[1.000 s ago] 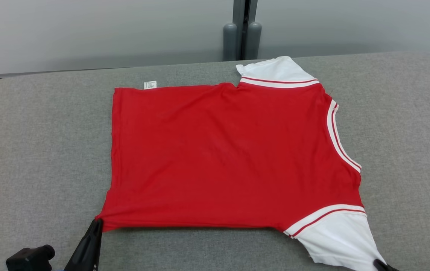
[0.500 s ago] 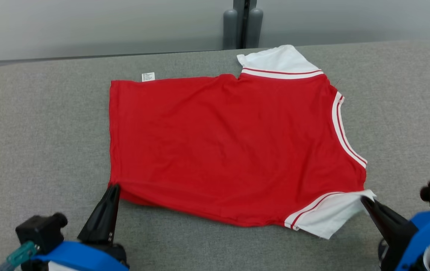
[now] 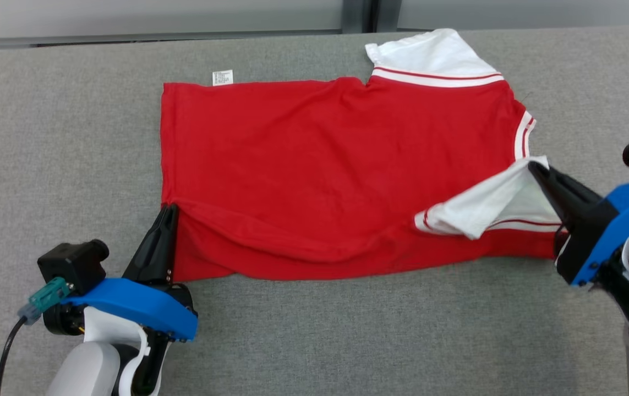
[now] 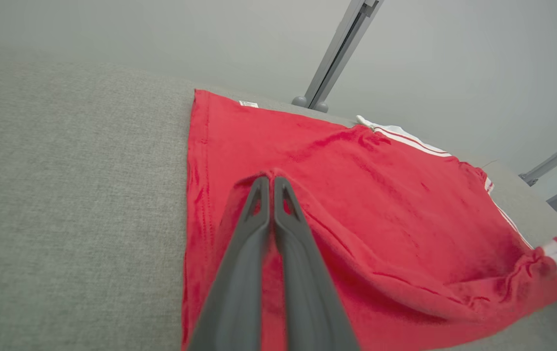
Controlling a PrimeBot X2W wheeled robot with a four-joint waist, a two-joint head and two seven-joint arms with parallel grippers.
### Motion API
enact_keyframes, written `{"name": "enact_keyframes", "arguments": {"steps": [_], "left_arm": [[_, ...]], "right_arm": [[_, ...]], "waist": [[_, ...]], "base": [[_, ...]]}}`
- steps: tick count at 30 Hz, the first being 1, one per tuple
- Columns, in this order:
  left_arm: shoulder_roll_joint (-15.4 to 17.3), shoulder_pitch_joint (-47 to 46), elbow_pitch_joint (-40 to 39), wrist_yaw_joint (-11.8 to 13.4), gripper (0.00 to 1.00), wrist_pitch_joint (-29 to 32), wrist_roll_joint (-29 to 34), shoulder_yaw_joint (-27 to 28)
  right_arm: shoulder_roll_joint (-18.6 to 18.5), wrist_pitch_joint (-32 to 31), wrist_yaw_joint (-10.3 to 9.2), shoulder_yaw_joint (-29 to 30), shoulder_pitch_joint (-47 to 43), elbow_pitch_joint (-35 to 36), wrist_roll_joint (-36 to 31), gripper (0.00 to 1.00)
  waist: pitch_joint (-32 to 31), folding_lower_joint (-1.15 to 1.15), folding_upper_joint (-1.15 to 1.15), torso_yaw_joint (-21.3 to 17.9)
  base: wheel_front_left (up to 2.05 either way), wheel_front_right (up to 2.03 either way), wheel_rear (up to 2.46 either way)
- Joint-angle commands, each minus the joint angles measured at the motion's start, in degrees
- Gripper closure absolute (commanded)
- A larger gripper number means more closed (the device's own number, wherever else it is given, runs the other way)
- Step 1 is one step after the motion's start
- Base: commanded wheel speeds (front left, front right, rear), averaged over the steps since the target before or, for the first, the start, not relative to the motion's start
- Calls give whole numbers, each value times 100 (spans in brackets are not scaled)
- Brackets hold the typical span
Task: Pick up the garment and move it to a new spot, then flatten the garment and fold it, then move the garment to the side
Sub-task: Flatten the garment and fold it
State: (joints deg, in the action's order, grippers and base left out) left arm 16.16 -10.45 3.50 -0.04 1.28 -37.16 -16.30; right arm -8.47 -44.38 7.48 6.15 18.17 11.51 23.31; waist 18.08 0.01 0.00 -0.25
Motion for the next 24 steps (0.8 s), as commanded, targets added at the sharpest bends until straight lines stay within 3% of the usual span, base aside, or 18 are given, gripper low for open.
{"name": "enact_keyframes", "arguments": {"steps": [1,16,17,18,19,20,21,24], "left_arm": [[-3,-102,80,-53,100,-56,50,-23],[-165,-599,967,-55,100,-448,170,-80],[-192,-607,1014,-53,100,-446,137,-77],[-201,-616,1056,-40,100,-456,135,-79],[-219,-628,1103,-26,67,-472,128,-82],[-240,-630,1157,-31,18,-467,109,-93],[-251,-631,1200,-46,0,-475,105,-109],[-249,-575,1297,-81,0,-502,114,-147]], "right_arm": [[-61,49,3,-16,152,-82,16,100],[-453,977,3,-337,1066,-1269,23,100],[-484,1042,3,-384,1095,-1338,10,72],[-505,1151,3,-416,1140,-1390,1,0],[-533,1293,2,-426,1187,-1450,-18,0],[-555,1397,3,-477,1201,-1526,-34,0],[-567,1500,3,-526,1201,-1604,-36,0],[-623,1850,3,-619,1247,-1764,33,0]], "waist": [[56,-1,0,33],[303,-1,0,181],[299,-1,0,189],[294,-1,0,194],[281,-1,0,197],[260,-1,0,201],[232,-1,0,205],[105,-1,0,211]], "base": [[0,0,0],[0,0,0],[0,0,0],[0,0,0],[0,0,0],[0,0,0],[0,0,0],[0,0,0]]}}
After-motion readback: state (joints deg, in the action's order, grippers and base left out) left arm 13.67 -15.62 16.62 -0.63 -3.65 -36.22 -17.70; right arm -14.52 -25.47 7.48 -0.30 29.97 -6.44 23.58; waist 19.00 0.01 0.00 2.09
